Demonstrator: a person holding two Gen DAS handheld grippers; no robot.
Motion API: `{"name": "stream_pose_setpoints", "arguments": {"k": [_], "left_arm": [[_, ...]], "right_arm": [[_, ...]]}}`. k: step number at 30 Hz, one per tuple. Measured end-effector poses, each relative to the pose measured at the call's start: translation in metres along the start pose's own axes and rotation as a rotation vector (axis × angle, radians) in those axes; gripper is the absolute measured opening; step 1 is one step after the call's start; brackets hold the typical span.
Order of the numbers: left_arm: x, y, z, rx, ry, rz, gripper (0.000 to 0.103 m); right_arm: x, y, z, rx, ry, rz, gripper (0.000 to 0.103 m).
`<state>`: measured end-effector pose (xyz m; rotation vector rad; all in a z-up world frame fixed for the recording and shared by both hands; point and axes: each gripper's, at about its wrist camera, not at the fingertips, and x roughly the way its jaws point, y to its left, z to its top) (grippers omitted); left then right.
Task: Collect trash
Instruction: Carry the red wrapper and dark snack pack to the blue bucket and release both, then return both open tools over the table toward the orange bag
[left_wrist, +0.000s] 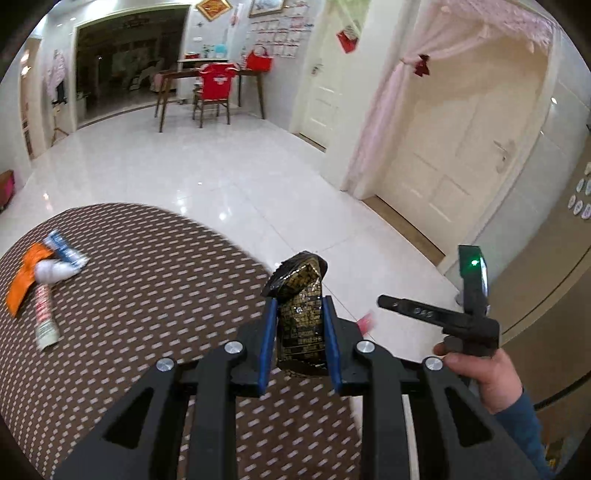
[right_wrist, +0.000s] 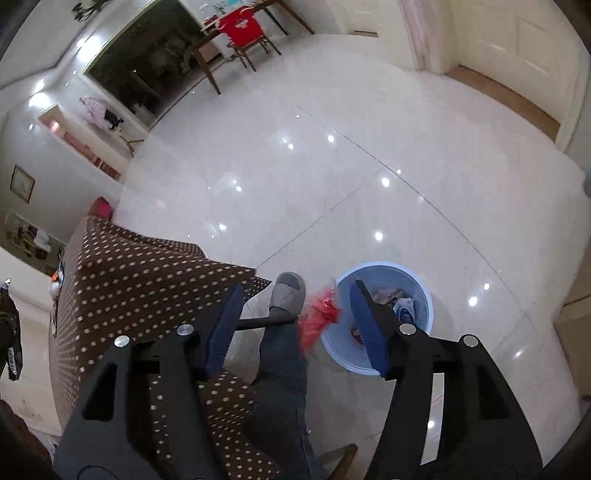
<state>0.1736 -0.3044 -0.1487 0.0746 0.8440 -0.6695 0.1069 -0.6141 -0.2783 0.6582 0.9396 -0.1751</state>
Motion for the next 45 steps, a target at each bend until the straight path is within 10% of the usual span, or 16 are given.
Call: {"name": "stream_pose_setpoints", "arguments": {"k": [20, 24, 45], "left_arm": [[0.162, -0.099, 0.008, 0.103, 0.292, -0.130, 0.027], [0.175, -0.099, 0.012, 0.076, 0.294, -0.119, 0.086], [-0.035, -0.087, 0.030, 0.167, -0.143, -0.015, 0.097]], "right_arm": [[-0.109, -0.074, 0.025, 0.123, -0.238, 0.038, 0.095], [-0.110, -0.069, 0.030, 0.110, -0.247, 0.048, 0.095], [-0.187, 0.050, -0.005, 0.011, -0.411, 0.004, 0.097]]}}
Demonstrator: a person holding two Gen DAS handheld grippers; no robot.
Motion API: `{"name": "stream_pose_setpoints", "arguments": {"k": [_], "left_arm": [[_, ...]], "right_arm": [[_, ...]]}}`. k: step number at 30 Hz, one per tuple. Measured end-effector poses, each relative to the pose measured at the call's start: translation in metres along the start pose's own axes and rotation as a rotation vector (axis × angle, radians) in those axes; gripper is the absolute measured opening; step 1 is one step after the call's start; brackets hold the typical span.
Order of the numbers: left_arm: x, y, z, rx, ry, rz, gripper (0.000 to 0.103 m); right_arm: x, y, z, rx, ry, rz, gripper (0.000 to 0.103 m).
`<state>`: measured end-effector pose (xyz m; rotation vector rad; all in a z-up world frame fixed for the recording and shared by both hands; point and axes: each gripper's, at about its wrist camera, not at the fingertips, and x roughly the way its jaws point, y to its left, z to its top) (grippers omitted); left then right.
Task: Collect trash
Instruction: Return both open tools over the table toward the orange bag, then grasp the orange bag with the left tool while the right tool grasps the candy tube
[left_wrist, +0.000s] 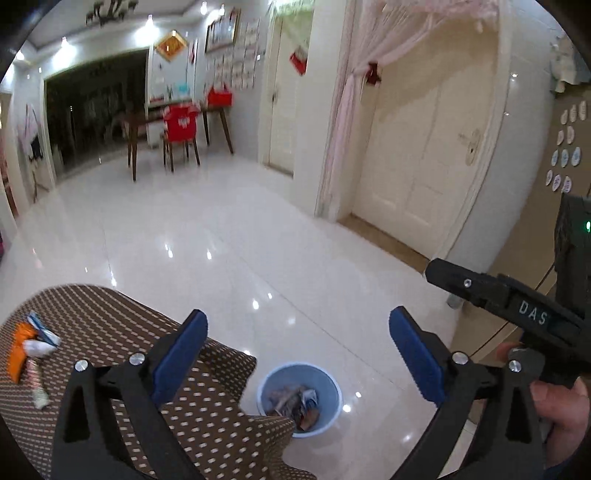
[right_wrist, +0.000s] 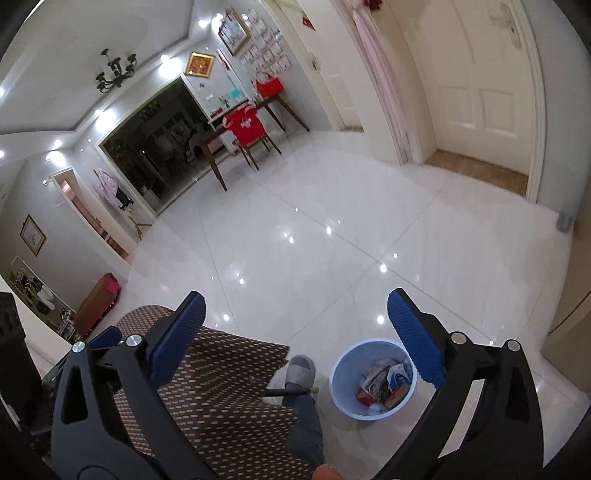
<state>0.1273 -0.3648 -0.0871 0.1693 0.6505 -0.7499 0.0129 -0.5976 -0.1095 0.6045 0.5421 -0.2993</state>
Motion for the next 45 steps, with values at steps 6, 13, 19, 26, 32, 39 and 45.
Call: {"name": "stream_pose_setpoints", "arguments": {"k": [6, 13, 19, 26, 32, 39, 45], "left_arm": [[-0.040, 0.009, -0.002, 0.036, -0.085, 0.028, 0.097], [-0.071, 0.044, -0.011, 0.002, -0.098, 0.068, 0.097], [-0.093, 0.094, -0.026, -0.053, -0.095, 0.135, 0.097], [-0.128, 0.170, -0.048, -0.168, -0.125, 0.268, 0.097], [-0.143, 0.227, -0.070, -0.243, -0.116, 0.352, 0.097], [-0.152, 0.284, -0.100, -0.291, -0.079, 0.469, 0.097], [-0.156, 0.322, -0.129, -0.353, -0.036, 0.513, 0.097]], "right_arm": [[-0.033, 0.044, 0.002, -0.051, -0.057, 0.009, 0.097], [-0.030, 0.098, 0.004, -0.124, -0.054, 0.050, 0.097], [-0.005, 0.160, -0.014, -0.217, 0.014, 0.118, 0.097], [0.029, 0.228, -0.046, -0.321, 0.102, 0.169, 0.097], [0.062, 0.279, -0.082, -0.400, 0.177, 0.201, 0.097], [0.108, 0.329, -0.130, -0.501, 0.291, 0.218, 0.097], [0.146, 0.370, -0.176, -0.629, 0.393, 0.240, 0.082]]}}
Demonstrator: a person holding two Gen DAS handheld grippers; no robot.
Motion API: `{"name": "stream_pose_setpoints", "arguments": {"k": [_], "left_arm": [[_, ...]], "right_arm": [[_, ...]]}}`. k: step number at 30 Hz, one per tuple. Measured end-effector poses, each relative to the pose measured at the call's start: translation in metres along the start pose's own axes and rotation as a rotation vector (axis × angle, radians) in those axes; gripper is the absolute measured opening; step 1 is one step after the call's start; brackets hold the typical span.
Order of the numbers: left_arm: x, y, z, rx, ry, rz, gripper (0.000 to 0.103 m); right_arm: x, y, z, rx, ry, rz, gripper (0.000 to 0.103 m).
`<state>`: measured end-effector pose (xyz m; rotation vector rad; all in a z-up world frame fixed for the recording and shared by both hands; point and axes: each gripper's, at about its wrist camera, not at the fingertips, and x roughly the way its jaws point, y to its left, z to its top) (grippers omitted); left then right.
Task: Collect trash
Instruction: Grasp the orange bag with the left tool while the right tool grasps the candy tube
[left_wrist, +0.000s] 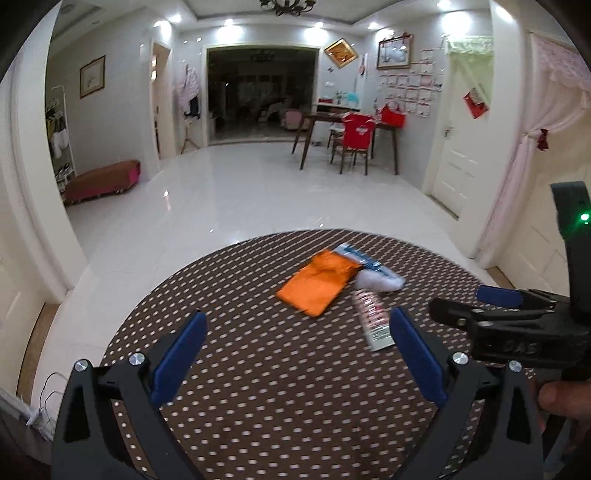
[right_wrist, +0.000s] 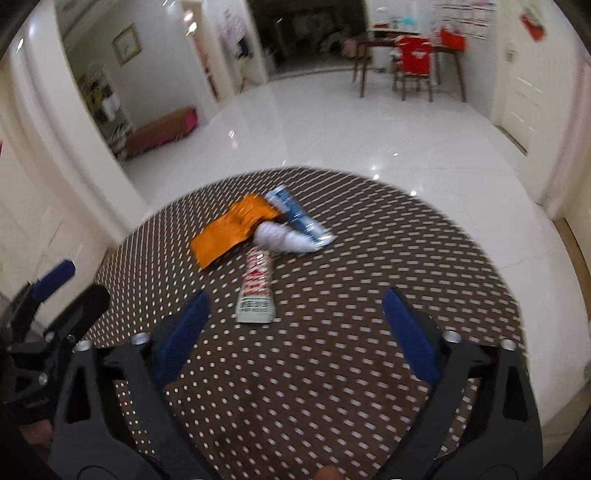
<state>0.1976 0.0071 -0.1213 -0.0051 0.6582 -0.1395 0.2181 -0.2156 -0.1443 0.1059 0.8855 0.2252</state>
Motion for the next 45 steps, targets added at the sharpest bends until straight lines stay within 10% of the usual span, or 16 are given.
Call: {"name": "stream_pose_setpoints", "arguments": {"k": [9, 13, 16, 31, 36, 45], "left_arm": [[0.022, 0.011, -0.005, 0.014, 0.042, 0.030, 0.097], [0.041, 0.008, -0.001, 0.049, 0.064, 0.029, 0.097], [0.057, 0.003, 0.004, 0.089, 0.078, 0.028, 0.097], [0.162, -0.038, 0.031, 0.428, 0.228, -0.097, 0.097], [0.175, -0.028, 0.036, 0.305, 0.263, -0.246, 0.054], [0.135, -0.004, 0.002, 0.181, 0.262, -0.233, 0.051]], "right_arm": [[0.064, 0.028, 0.008, -0.080, 0.084, 0.010, 0.061], [0.078, 0.031, 0.003, -0.119, 0.082, 0.001, 0.024], [0.073, 0.023, 0.000, -0.105, 0.083, 0.032, 0.015], [0.008, -0.052, -0.023, 0.050, 0.039, 0.088, 0.015], [-0.002, -0.064, -0.024, 0.067, 0.031, 0.084, 0.015], [-0.019, -0.076, -0.035, 0.099, 0.015, 0.093, 0.015]]}}
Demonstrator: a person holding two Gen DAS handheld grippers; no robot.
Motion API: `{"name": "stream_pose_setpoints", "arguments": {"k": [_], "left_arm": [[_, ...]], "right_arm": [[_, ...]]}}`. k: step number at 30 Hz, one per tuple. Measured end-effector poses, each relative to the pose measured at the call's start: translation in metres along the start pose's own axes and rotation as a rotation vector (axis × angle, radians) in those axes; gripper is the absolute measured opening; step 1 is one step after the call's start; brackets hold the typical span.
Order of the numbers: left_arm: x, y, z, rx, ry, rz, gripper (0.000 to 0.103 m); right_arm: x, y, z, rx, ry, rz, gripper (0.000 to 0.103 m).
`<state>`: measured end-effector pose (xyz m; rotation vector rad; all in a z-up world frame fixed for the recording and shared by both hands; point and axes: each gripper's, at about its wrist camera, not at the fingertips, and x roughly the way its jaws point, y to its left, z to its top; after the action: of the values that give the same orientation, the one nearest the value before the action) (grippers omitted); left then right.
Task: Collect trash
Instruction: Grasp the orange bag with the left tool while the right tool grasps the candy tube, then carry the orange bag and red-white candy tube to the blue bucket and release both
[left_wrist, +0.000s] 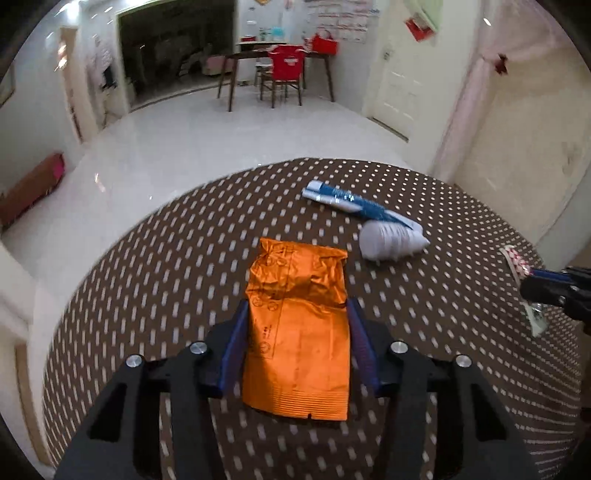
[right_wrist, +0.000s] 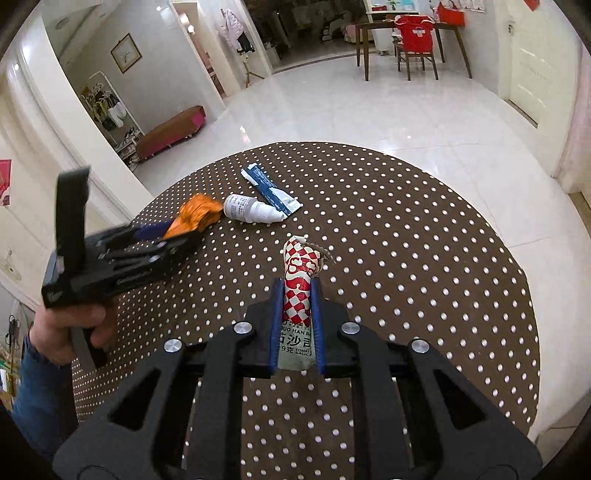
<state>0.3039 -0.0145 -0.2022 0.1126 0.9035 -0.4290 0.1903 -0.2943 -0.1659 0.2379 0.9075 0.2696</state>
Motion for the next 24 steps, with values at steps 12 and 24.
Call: {"name": "stream_pose_setpoints", "arguments": {"k": [12, 24], "left_arm": [[-0.071, -0.023, -0.061, -0.124, -0.095, 0.010, 0.051], [-0.098, -0.097, -0.040, -0.078, -0.163, -0.024, 0.051]], "right_arm": [[-0.031, -0.018, -0.012, 0.046, -0.039, 0.013, 0.015], [-0.083, -0.061, -0.021, 0.130, -0.129, 0.016, 0.015]]}}
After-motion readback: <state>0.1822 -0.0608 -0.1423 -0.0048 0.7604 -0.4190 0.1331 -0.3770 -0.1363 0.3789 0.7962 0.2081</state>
